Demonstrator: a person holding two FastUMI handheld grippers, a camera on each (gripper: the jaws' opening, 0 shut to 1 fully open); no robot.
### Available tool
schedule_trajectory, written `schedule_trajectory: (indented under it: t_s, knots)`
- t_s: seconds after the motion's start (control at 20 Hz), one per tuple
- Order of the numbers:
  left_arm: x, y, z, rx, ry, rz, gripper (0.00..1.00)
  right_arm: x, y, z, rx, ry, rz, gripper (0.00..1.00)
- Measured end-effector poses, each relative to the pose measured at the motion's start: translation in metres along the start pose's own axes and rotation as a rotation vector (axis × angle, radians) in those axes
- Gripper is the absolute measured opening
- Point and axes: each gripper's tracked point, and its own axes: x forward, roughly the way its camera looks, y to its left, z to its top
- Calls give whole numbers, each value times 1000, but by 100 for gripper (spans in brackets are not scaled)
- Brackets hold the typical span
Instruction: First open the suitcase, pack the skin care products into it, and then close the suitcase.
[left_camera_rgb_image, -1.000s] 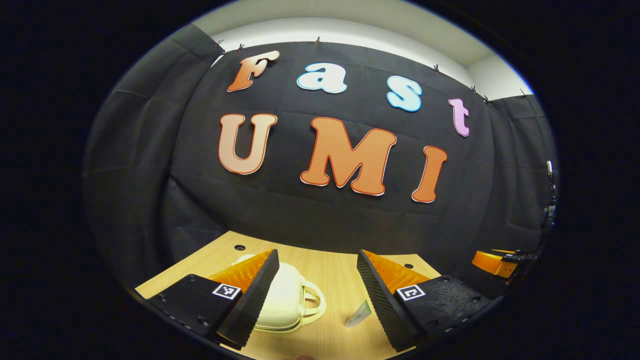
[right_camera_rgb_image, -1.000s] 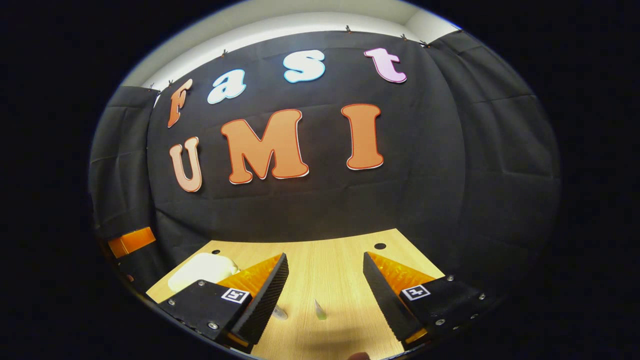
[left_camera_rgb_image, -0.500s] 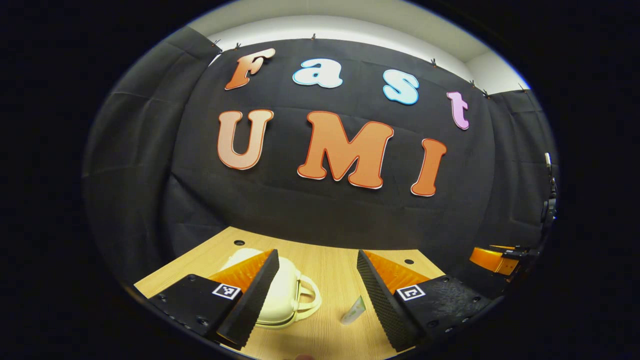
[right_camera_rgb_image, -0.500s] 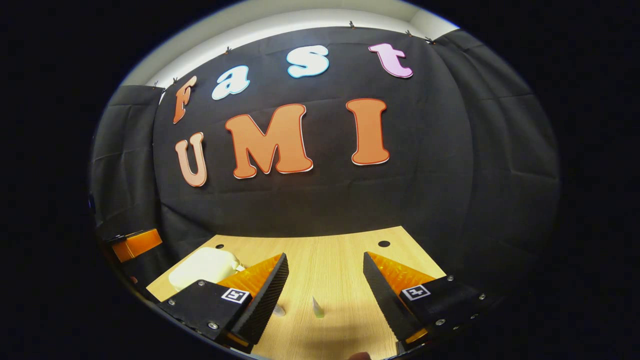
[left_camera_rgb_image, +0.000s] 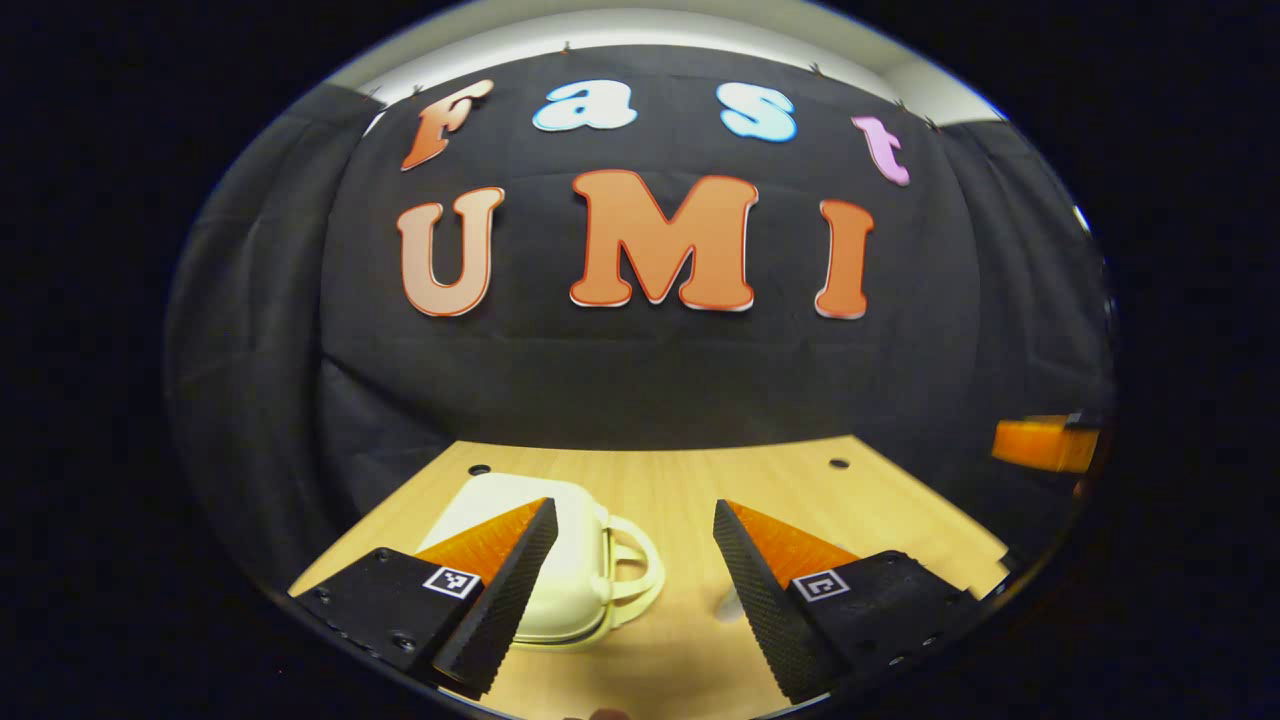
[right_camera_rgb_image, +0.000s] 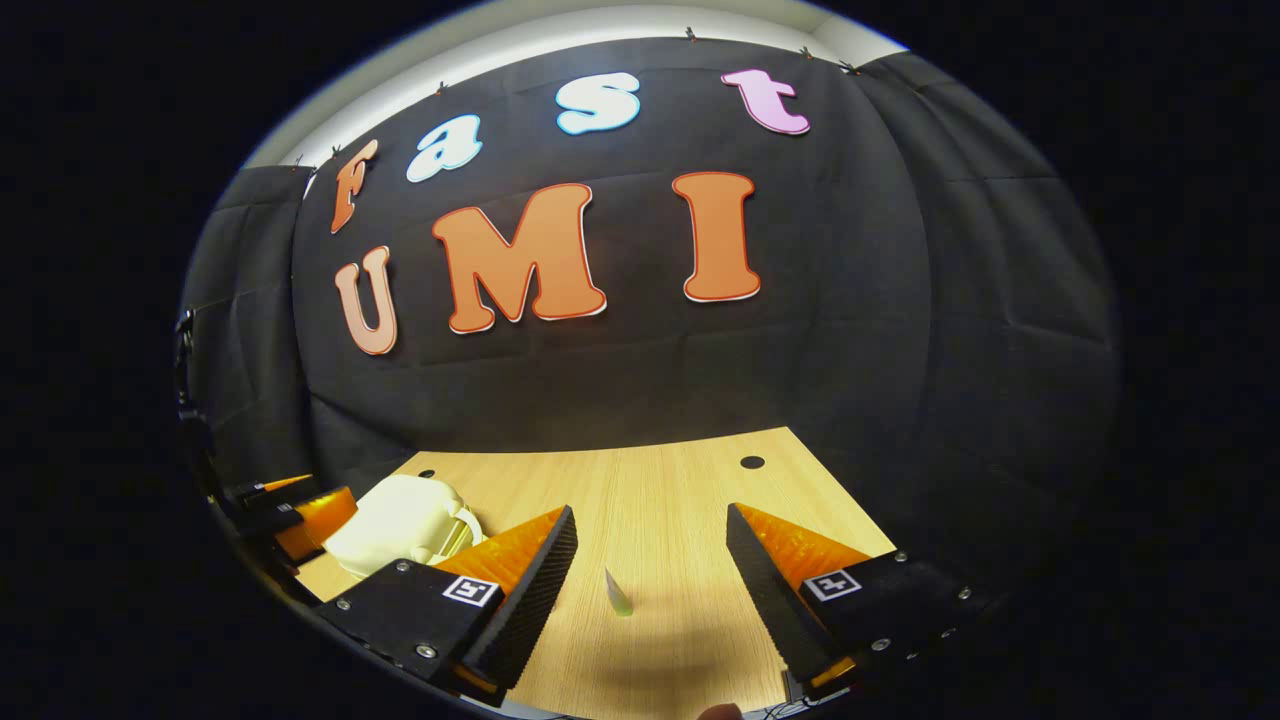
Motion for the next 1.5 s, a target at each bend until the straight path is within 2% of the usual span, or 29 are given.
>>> schedule_trajectory:
  t_s: [0.15, 0.4, 0.55, 0.7, 0.85, 1.0, 1.15, 1.4, 1.45, 1.5]
  knots:
    - [22, -6, -47, 210, 76, -42, 97, 2, -9, -7, 30, 26, -17, 95]
    - [47, -15, -119, 629, 214, -101, 98, 4, -33, -22, 52, 62, -60, 95]
    - [62, -23, -146, 791, 267, -121, 98, 6, -55, -33, 85, 86, -93, 95]
    - [83, -22, -154, 884, 301, -88, 98, 8, -75, -46, 127, 124, -123, 95]
    - [103, -18, -162, 948, 345, -87, 98, 9, -94, -54, 149, 148, -154, 95]
    - [117, -11, -169, 981, 400, -62, 98, 10, -110, -56, 140, 154, -184, 95]
    - [132, -14, -171, 1030, 410, -66, 100, 13, -119, -56, 140, 164, -200, 95]
    - [147, -18, -175, 1070, 426, -78, 97, 20, -123, -57, 157, 173, -213, 95]
    - [150, -20, -178, 1076, 434, -90, 93, 21, -123, -57, 158, 176, -213, 95]
    - [152, -21, -179, 1080, 434, -92, 82, 22, -122, -58, 159, 179, -213, 95]
